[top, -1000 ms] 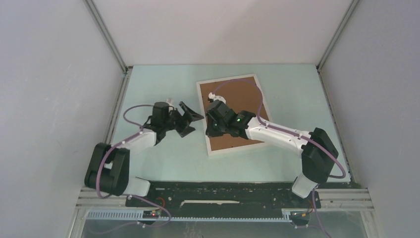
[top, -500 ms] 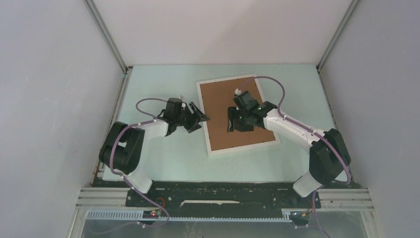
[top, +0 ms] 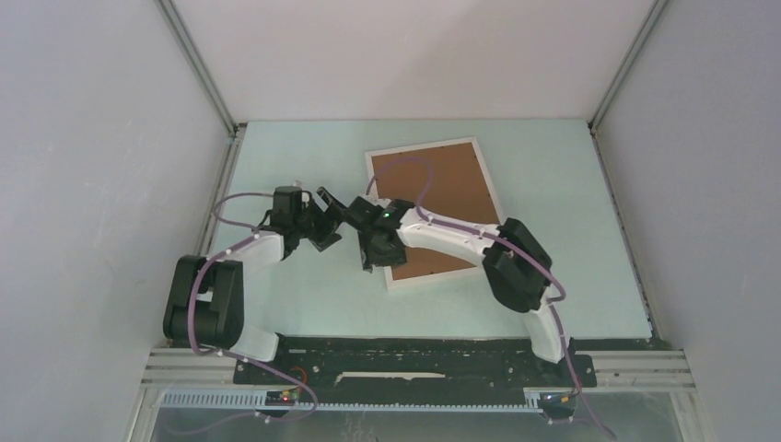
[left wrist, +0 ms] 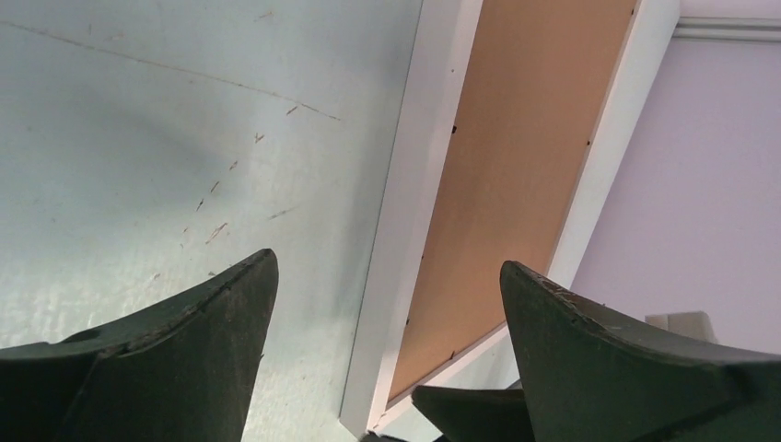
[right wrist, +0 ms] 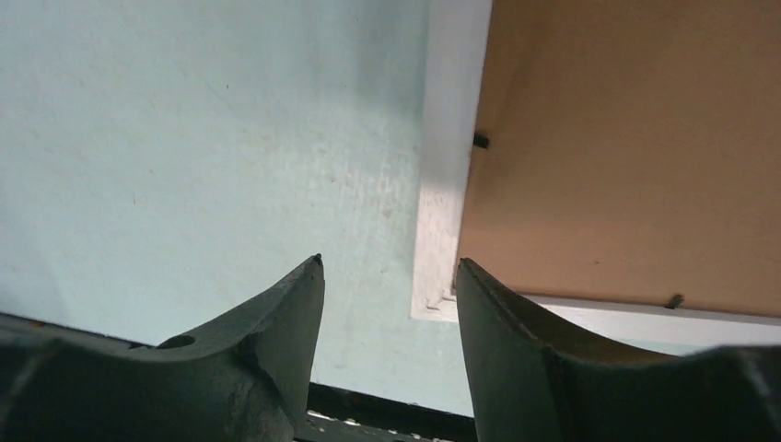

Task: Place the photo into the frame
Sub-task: Turn over the photo from the photo frame.

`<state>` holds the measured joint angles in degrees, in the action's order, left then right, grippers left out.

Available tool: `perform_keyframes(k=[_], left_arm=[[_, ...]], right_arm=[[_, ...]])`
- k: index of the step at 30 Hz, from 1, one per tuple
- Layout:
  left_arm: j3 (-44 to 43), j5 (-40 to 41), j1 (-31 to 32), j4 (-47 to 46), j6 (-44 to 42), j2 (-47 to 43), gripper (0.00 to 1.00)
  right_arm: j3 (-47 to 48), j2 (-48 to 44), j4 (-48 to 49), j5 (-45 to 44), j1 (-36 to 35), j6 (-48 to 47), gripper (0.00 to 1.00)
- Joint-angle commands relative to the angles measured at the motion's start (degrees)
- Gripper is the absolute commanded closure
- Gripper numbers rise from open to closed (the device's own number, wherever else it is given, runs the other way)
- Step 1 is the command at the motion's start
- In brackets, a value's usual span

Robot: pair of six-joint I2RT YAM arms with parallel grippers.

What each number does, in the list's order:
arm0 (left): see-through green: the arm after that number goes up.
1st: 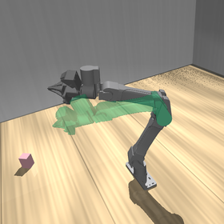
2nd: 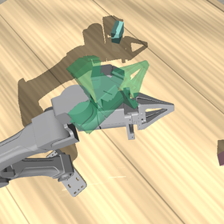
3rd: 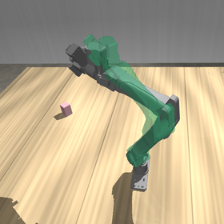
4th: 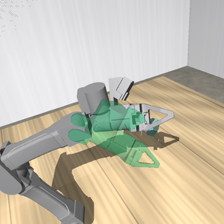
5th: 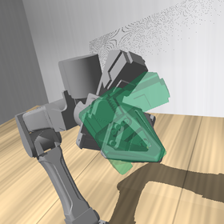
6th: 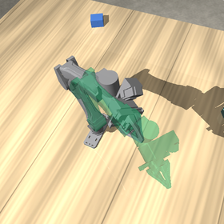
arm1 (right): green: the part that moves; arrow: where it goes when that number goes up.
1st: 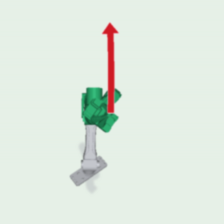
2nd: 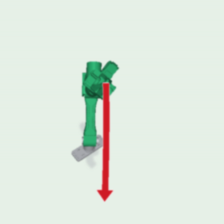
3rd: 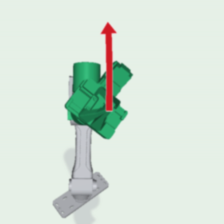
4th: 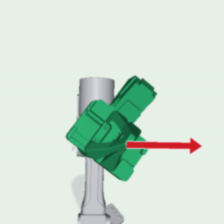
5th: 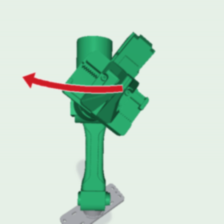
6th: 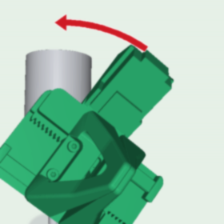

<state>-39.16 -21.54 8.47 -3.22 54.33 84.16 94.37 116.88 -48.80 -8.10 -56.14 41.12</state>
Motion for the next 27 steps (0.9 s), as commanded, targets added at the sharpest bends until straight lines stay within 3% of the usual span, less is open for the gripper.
perform_keyframes(k=[1, 9, 12, 15, 22, 23, 25, 27], left_arm=[[0.31, -3.03, -1.42, 4.39, -3.93, -2.86, 0.05], [1.20, -4.92, -4.79, 6.19, -6.50, -4.60, 0.05], [1.47, -6.46, -4.90, 5.52, -6.84, -2.97, 0.06], [2.67, -8.88, -4.89, 1.73, -5.27, -1.00, 0.07], [3.75, -11.30, -4.85, -5.05, -2.09, 2.33, 0.01], [3.88, -11.43, -4.76, -6.01, -1.65, 2.70, 0.01], [3.57, -12.00, -4.45, -7.31, -1.22, 4.02, 0.00], [2.99, -13.41, -3.64, -9.40, -0.37, 6.32, 0.02]], right_arm=[[9.02, 5.62, -11.64, -4.07, -0.37, 4.67, 0.38], [13.63, 10.19, -15.19, -5.36, -1.62, 5.92, 0.44], [15.03, 12.15, -14.93, -6.27, -1.54, 6.10, 0.54], [16.99, 15.02, -14.90, -7.75, -1.67, 6.83, 0.60], [19.94, 19.59, -18.87, -15.74, -2.73, 10.48, 0.64], [18.89, 18.77, -17.98, -16.44, -2.82, 10.36, 0.71], [17.53, 16.08, -16.23, -16.86, -2.82, 8.64, 0.95], [16.26, 12.96, -13.57, -14.94, -2.35, 6.32, 1.00]])
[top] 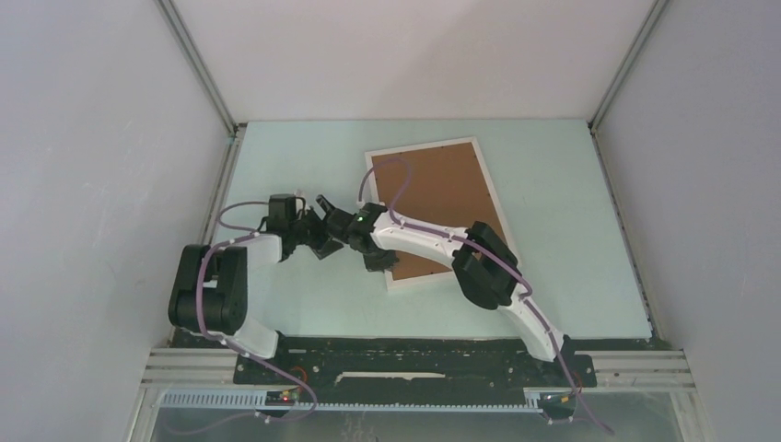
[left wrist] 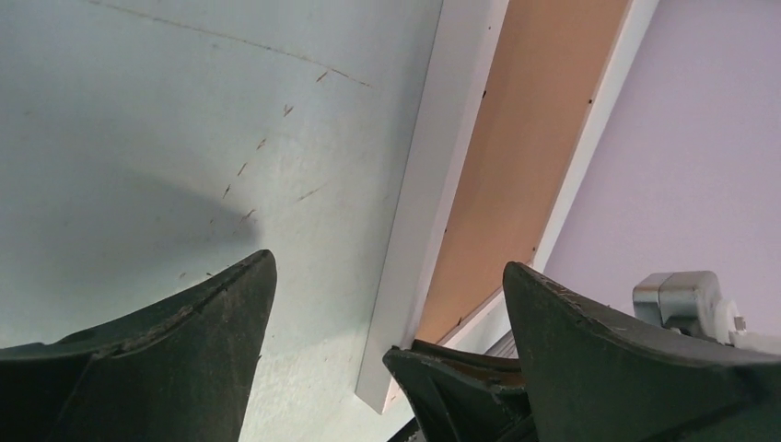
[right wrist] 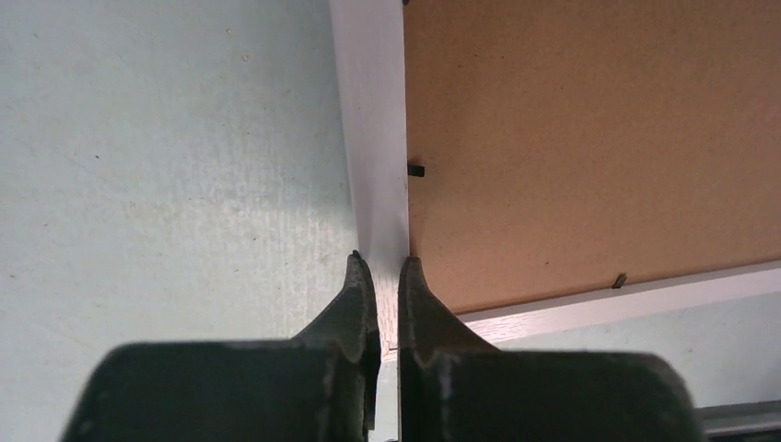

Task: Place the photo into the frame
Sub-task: Turn over the photo from the photo frame.

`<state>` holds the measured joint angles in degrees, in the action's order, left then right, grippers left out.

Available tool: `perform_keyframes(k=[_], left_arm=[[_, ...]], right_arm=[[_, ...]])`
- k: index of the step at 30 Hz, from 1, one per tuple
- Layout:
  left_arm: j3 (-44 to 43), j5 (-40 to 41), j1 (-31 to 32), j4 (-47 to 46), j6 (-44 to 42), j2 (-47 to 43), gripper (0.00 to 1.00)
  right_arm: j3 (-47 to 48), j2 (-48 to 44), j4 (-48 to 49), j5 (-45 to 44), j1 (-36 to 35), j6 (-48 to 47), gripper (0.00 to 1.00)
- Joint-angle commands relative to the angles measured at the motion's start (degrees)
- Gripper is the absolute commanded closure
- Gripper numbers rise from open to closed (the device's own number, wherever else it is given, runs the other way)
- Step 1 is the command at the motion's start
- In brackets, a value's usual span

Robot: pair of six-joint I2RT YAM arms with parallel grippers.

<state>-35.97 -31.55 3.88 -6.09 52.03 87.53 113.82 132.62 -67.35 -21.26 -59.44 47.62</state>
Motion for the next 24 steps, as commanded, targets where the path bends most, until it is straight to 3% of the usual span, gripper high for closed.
perform_keyframes(k=[1, 6, 12, 18, 24], left_arm=[[-0.25, -4.11, 1.80, -8.52, 2.79, 4.06, 0.02], [0.16, -4.90, 6.35, -19.06, 8.97, 8.92, 0.07], [-1.08, -2.28, 9.93, -20.13, 9.96, 11.88, 0.09], [-0.26, -2.98, 12.31, -28.99, 16.54, 17.23, 0.13], [-1.91, -3.41, 13.95, -33.25, 18.45, 20.29, 0.25]], right_arm=[[-4.41, -4.73, 6.45, -1.10, 1.25, -0.69, 1.00], [-14.38, -14.30, 19.08, 6.12, 3.13, -5.10, 1.00], [-16.53, -17.86, 20.56, 8.26, 4.06, -5.78, 1.00], [-18.18, -19.67, 21.02, 8.20, 4.23, -5.40, 1.00], [-19.42, -20.65, 21.91, 8.47, 4.63, -5.38, 1.00]])
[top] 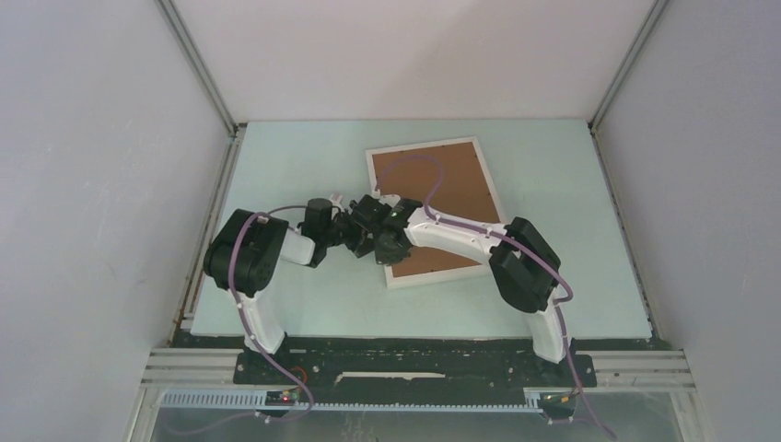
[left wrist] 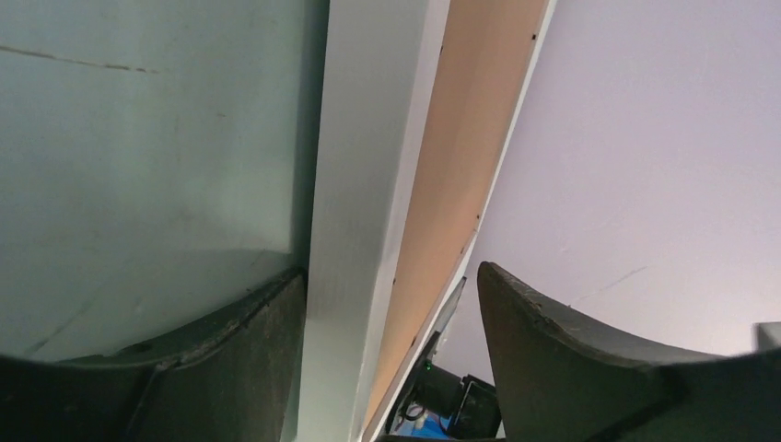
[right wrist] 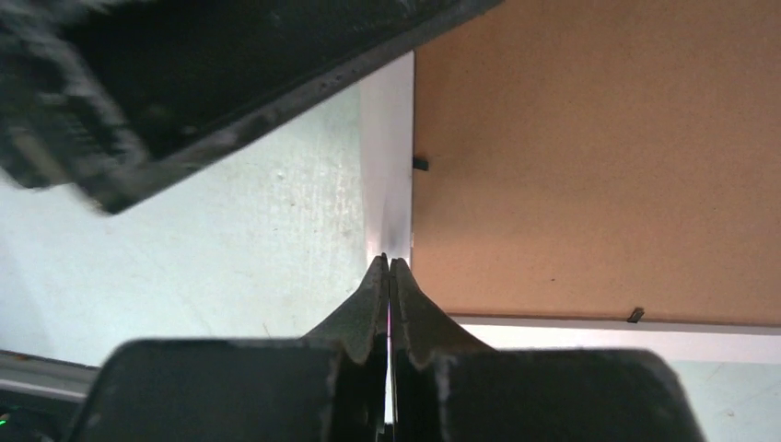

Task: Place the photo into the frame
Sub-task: Turn over the photo from the photo frame.

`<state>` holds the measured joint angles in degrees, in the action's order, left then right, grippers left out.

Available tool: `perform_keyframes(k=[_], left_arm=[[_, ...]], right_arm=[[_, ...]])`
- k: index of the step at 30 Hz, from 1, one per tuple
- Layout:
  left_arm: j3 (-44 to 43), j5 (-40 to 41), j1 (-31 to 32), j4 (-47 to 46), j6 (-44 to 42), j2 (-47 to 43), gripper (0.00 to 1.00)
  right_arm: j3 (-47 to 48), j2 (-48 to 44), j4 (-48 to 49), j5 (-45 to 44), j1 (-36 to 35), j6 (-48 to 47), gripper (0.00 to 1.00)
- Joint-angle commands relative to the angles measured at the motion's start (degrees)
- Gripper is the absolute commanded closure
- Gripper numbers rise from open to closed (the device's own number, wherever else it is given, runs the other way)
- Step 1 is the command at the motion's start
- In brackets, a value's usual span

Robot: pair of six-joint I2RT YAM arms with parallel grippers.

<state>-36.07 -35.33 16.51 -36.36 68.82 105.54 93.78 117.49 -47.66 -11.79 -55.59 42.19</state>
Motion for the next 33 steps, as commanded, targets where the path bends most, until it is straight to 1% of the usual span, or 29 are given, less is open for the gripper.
perform_keyframes(k=[1, 4, 8, 10, 11, 12, 13, 15, 17, 18, 22, 26, 27, 29, 32, 33], left_arm=[[-1.77, 0.44, 1.51, -3.48, 1.80, 2.32, 0.30], [-1.31, 1.21, 1.65, -4.46, 1.44, 1.43, 0.40], [-1.79, 1.15, 1.62, -6.69, 1.41, 0.99, 0.62], [-1.59, 1.53, 1.60, -8.76, 1.18, 0.55, 0.68], [-1.44, 1.72, 1.62, -9.85, 1.09, 0.27, 0.70], [-1.27, 1.87, 1.61, -10.88, 1.20, -0.02, 0.71], [-1.05, 1.93, 1.62, -11.80, 1.58, -0.37, 0.73], [-0.72, 2.00, 1.59, -13.82, 2.55, -1.25, 0.75], [-0.66, 1.81, 1.59, -14.17, 2.83, -2.45, 0.78], [-0.66, 1.65, 1.65, -14.22, 3.05, -3.08, 0.80], [-0.68, 0.78, 1.61, -14.35, 5.09, -5.39, 0.85], [-0.06, 1.10, 1.59, -13.34, 6.35, -9.20, 0.88], [-0.05, 0.95, 1.59, -12.84, 6.65, -10.20, 0.89], [0.04, 0.91, 1.60, -11.57, 6.74, -12.17, 0.89], [-0.53, 1.03, 1.61, -7.73, 5.77, -14.82, 0.90], [-0.83, 1.12, 1.68, -6.73, 5.46, -15.29, 0.90]], right_arm=[[0.54, -5.64, 2.19, -1.03, 0.83, 0.00, 1.00], [-0.13, -6.63, 2.54, -1.31, 0.90, -0.18, 1.00], [-1.57, -7.94, 3.10, -0.03, 1.79, -0.66, 1.00], [-2.79, -9.83, 3.36, 1.57, 2.27, -2.17, 1.00], [-3.51, -10.93, 3.24, 2.01, 2.37, -2.96, 0.96], [-4.30, -12.14, 3.33, 2.93, 2.41, -4.83, 0.87], [-5.58, -13.49, 3.82, 4.04, 2.30, -7.08, 0.72], [-9.03, -16.53, 5.33, 2.68, 1.30, -13.29, 0.47], [-15.22, -20.32, 9.65, -0.90, -0.64, -22.16, 0.29], [-19.15, -22.60, 12.70, -2.70, -1.71, -26.64, 0.23], [-34.08, -31.24, 27.04, -12.33, -8.05, -43.54, 0.14], [-46.18, -36.63, 43.68, -20.82, -12.77, -56.07, 0.10], [-47.99, -37.04, 49.10, -22.48, -13.75, -59.04, 0.09], [-50.68, -35.81, 56.32, -26.47, -15.19, -64.20, 0.09], [-51.50, -30.90, 66.04, -32.05, -16.46, -71.56, 0.10], [-51.57, -28.72, 70.81, -34.45, -16.86, -74.45, 0.10]])
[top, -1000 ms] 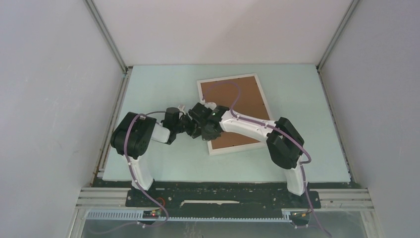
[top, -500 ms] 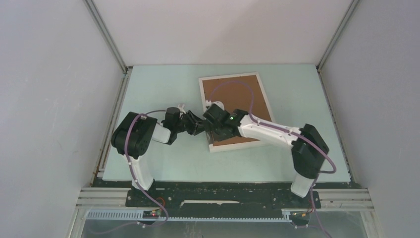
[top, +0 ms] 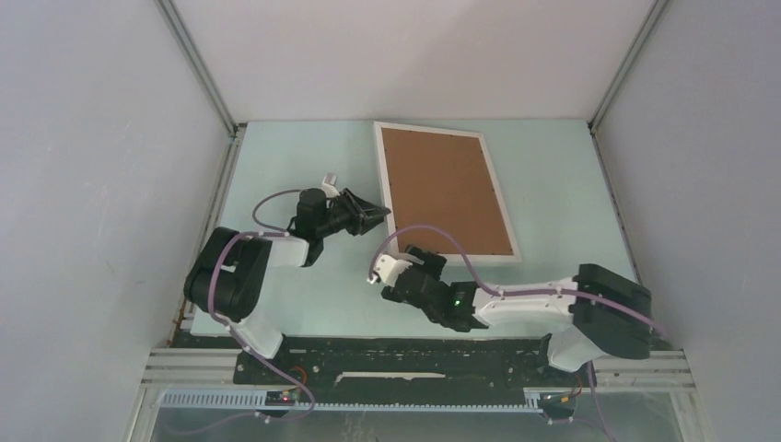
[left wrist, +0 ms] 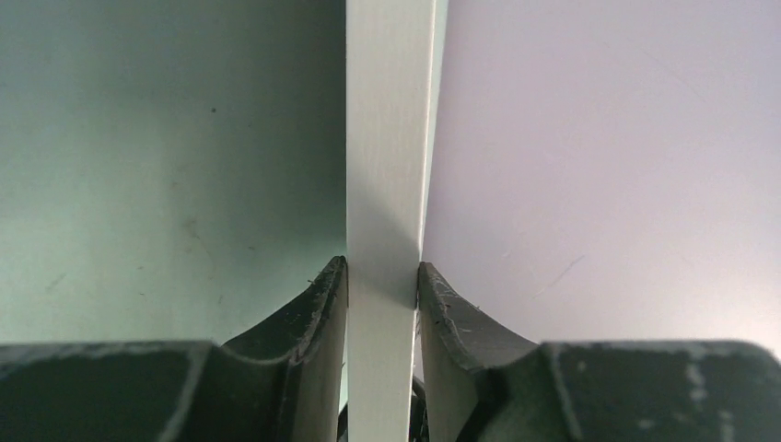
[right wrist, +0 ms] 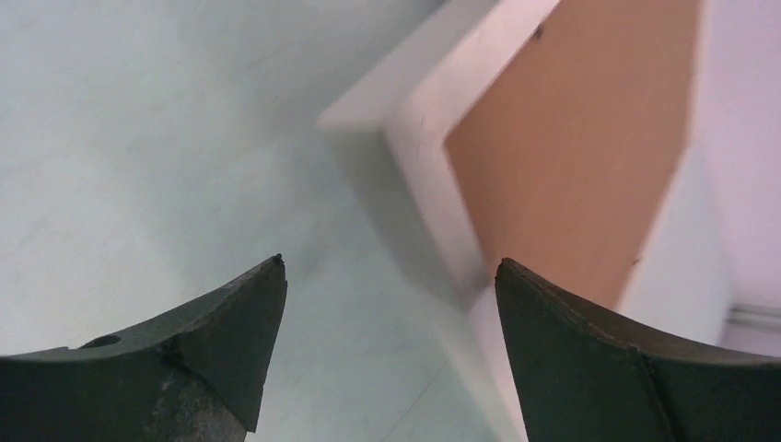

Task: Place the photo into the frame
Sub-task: Turn over the photo from the photo frame.

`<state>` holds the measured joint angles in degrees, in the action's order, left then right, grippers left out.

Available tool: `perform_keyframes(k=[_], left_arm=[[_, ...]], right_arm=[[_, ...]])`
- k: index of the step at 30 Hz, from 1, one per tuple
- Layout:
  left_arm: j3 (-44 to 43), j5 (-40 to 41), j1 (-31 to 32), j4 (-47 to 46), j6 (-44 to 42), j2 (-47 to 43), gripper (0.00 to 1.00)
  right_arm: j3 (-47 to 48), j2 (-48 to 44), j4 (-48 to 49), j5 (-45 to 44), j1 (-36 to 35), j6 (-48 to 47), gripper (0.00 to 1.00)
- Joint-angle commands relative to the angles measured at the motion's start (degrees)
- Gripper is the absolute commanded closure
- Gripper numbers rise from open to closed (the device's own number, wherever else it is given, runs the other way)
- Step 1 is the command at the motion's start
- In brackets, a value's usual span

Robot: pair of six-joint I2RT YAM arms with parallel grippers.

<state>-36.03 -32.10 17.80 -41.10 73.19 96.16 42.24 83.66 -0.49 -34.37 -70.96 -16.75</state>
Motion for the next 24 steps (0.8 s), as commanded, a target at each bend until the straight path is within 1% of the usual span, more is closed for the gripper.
perform_keyframes(k=[1, 3, 6, 10, 11, 13, 14, 16, 18, 20, 21, 22, 24], left_arm=[[-1.15, -2.16, 0.41, -1.41, 0.86, -6.29, 0.90], [-1.53, -2.06, 0.41, -0.65, 0.82, -6.86, 0.90], [-2.11, -2.02, 0.77, 0.30, 0.57, -7.32, 0.90], [-2.56, -1.59, 0.91, 2.78, -0.65, -8.66, 0.90], [-2.73, -1.52, 0.87, 3.77, -1.10, -9.17, 0.90], [-3.38, -1.24, 0.92, 5.84, -1.83, -10.18, 0.90], [-3.78, -1.03, 0.92, 6.71, -2.09, -10.79, 0.90], [-4.40, -0.56, 0.91, 8.52, -2.51, -12.21, 0.90], [-4.93, -0.22, 0.97, 9.69, -2.52, -13.58, 0.90], [-5.81, -0.10, 0.94, 11.84, -3.11, -15.25, 0.88], [-6.40, 0.19, 0.92, 13.55, -3.85, -16.41, 0.86], [-7.33, 0.72, 0.84, 17.29, -5.26, -18.16, 0.82], [-10.12, 1.97, 0.71, 25.56, -9.36, -21.48, 0.69]], right_arm=[[-0.05, 7.32, 28.15, -13.61, -1.76, -20.01, 0.10], [-0.43, 12.03, 40.01, -17.71, -2.06, -27.17, 0.10], [-0.22, 18.91, 56.71, -21.49, -1.50, -36.88, 0.11], [2.76, 27.79, 83.28, -27.92, -1.13, -56.02, 0.12], [3.31, 28.47, 85.12, -28.57, -1.28, -57.62, 0.14], [3.40, 27.46, 84.62, -29.19, -1.35, -55.99, 0.21], [3.30, 26.20, 81.50, -29.42, -1.30, -52.82, 0.25], [3.20, 22.52, 70.53, -29.34, -1.06, -44.20, 0.37], [3.30, 17.14, 59.12, -27.85, -1.06, -35.33, 0.58], [3.81, 13.40, 49.71, -26.68, -0.81, -28.95, 0.78], [4.22, 11.67, 46.47, -26.08, -0.55, -26.37, 0.90], [4.44, 10.06, 43.46, -25.51, -0.36, -23.27, 1.00], [5.57, 5.64, 34.89, -22.44, -0.42, -17.20, 1.00]])
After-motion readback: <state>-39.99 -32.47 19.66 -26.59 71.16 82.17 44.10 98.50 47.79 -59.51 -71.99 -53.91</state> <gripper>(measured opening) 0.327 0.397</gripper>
